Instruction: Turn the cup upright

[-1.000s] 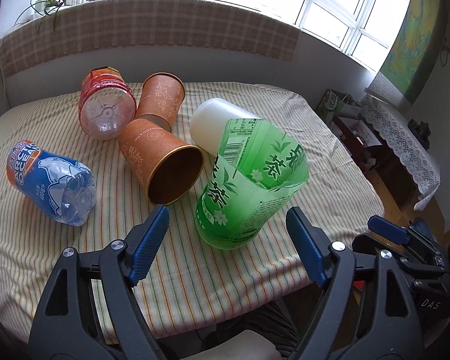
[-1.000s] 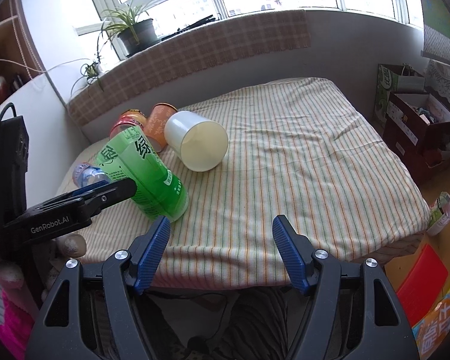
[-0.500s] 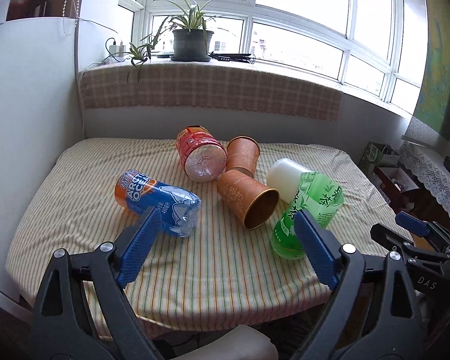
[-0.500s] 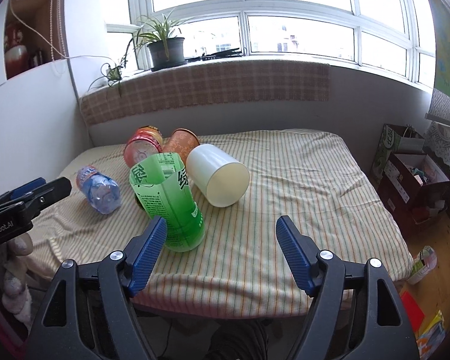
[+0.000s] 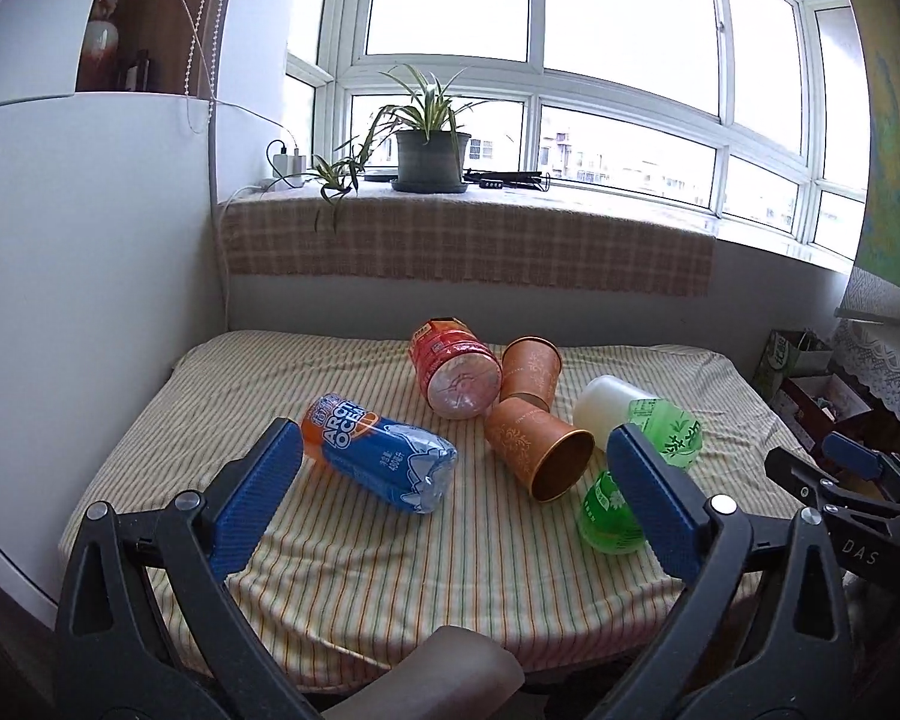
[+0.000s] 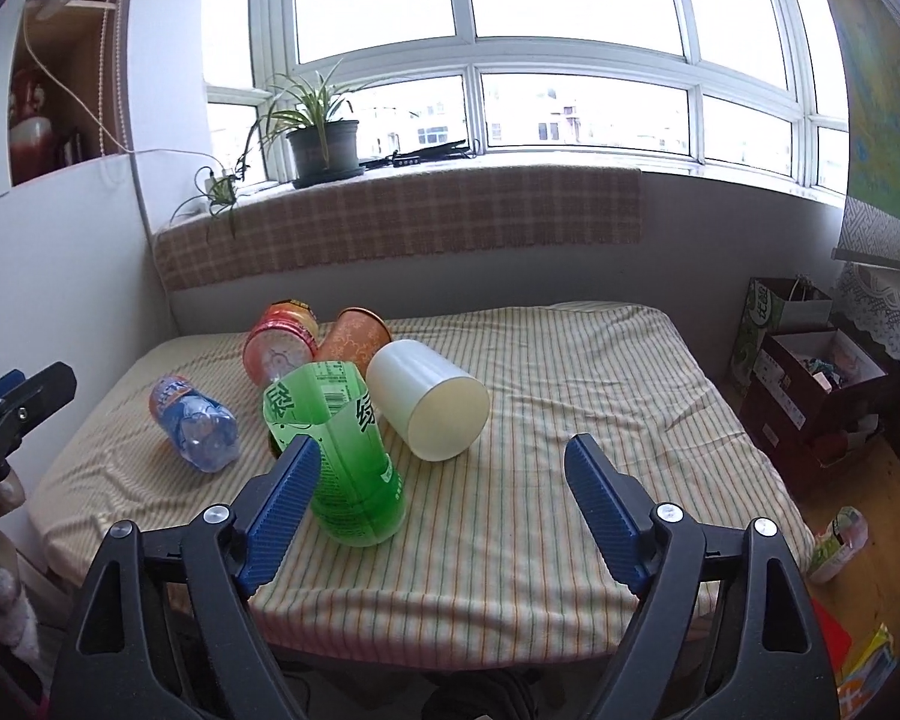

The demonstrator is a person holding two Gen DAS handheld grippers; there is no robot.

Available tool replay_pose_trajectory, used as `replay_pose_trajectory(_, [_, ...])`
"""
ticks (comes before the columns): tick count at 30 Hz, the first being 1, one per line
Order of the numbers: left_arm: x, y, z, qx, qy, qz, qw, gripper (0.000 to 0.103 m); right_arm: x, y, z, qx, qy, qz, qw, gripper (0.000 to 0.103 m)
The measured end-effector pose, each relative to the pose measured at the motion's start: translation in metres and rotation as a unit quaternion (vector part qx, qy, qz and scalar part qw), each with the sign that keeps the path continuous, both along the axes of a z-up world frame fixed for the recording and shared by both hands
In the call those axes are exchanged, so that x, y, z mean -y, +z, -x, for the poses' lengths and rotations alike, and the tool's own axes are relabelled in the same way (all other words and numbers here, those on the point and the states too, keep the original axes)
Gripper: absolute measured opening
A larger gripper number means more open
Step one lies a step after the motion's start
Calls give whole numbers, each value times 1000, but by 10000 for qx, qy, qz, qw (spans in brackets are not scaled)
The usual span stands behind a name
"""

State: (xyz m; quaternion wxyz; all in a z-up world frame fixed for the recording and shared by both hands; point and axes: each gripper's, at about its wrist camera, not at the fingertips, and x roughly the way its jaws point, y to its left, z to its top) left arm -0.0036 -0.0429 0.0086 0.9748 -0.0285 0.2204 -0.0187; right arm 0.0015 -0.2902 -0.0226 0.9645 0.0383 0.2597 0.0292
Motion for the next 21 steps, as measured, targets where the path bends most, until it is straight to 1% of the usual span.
replay_pose_trajectory(8, [2, -1, 0, -45, 23, 18, 10000, 103, 7, 1, 1, 24, -161, -40, 9999, 84])
replay_pose_trajectory(21, [5, -3, -1, -97, 0, -19, 10000, 103, 8, 0, 1, -32, -151, -71, 9999, 84])
